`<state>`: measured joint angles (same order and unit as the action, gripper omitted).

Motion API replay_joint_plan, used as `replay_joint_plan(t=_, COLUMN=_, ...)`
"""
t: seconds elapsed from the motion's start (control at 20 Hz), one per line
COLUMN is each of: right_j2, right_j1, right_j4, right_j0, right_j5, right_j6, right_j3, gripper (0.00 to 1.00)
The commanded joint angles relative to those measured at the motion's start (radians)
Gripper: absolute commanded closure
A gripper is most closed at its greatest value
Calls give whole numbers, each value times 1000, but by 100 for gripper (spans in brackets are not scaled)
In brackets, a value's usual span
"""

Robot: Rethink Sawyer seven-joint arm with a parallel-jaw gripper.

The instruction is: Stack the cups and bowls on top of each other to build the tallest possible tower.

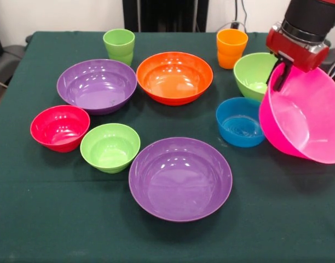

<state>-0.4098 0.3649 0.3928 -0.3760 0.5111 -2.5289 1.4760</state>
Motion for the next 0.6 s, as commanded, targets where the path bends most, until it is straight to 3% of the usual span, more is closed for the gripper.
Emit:
replay_joint_plan(t=0.05, right_j2=139, right_j1=17, right_j4=-32, right_j0=9, right_j5=-44, right_j6=-56, right_j3=76, gripper=100)
replay_joint_plan(t=0.6, right_j2=105, right_j1=3, right_j4=-29, right_j0=-29, right_j5=0, right_j6=-90, right_j3=43, gripper=100)
